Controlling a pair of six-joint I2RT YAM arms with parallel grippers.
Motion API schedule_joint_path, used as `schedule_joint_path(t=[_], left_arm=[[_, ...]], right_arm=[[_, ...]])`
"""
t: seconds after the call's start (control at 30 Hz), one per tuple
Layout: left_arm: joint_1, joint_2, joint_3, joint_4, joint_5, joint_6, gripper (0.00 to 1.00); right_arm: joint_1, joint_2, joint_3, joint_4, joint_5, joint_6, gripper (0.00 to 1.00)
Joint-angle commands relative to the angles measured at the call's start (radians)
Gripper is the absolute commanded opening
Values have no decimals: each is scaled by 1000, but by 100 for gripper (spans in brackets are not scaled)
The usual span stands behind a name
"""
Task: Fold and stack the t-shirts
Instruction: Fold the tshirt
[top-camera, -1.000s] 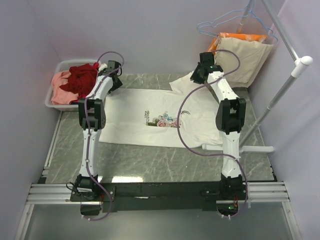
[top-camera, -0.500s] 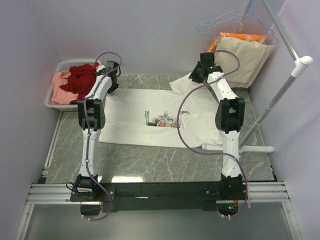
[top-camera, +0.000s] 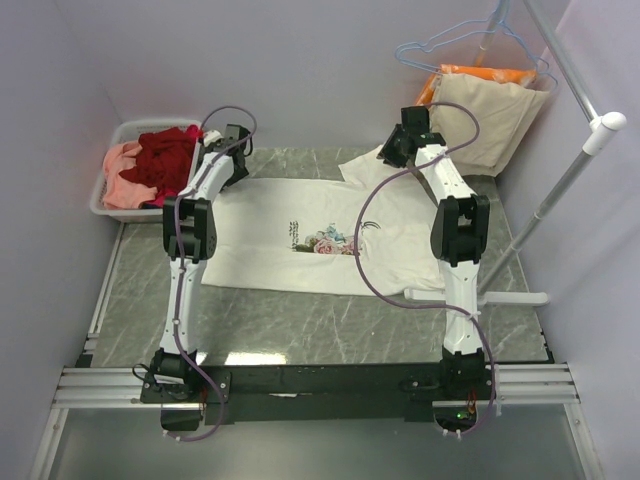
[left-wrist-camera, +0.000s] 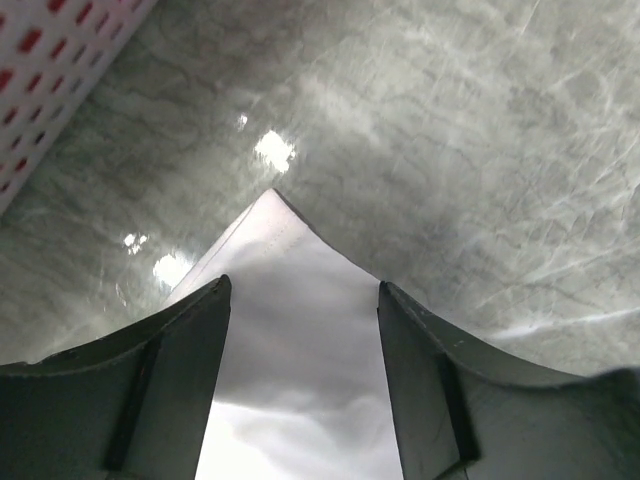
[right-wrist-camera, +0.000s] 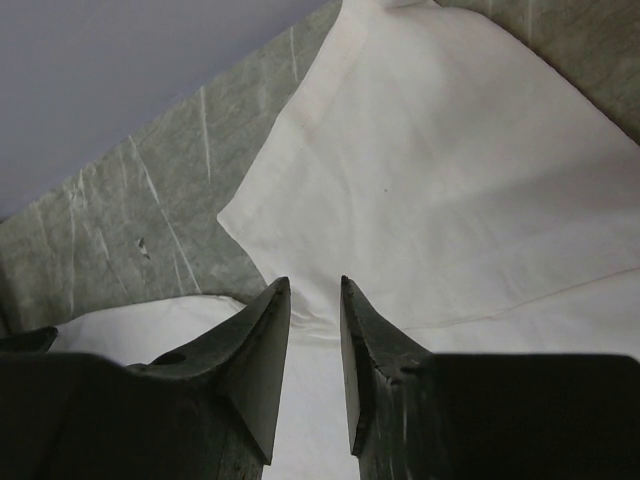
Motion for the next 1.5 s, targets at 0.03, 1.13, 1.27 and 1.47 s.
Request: schedule_joint_path(t=[0.03, 1.13, 1.27, 1.47], left_arm=[[-29, 18, -85, -185, 37, -28, 68], [-35, -255, -113, 128, -52, 118, 80], [-50, -309, -154, 82, -63, 142, 80], [-87, -447, -361, -26, 26, 145, 80]], right_arm=[[-8, -27, -1, 31, -8, 10, 34], [-8, -185, -30, -228, 202, -142, 36], [-4, -228, -111, -350, 242, -148, 36], [9, -297, -271, -548, 331, -156, 35]])
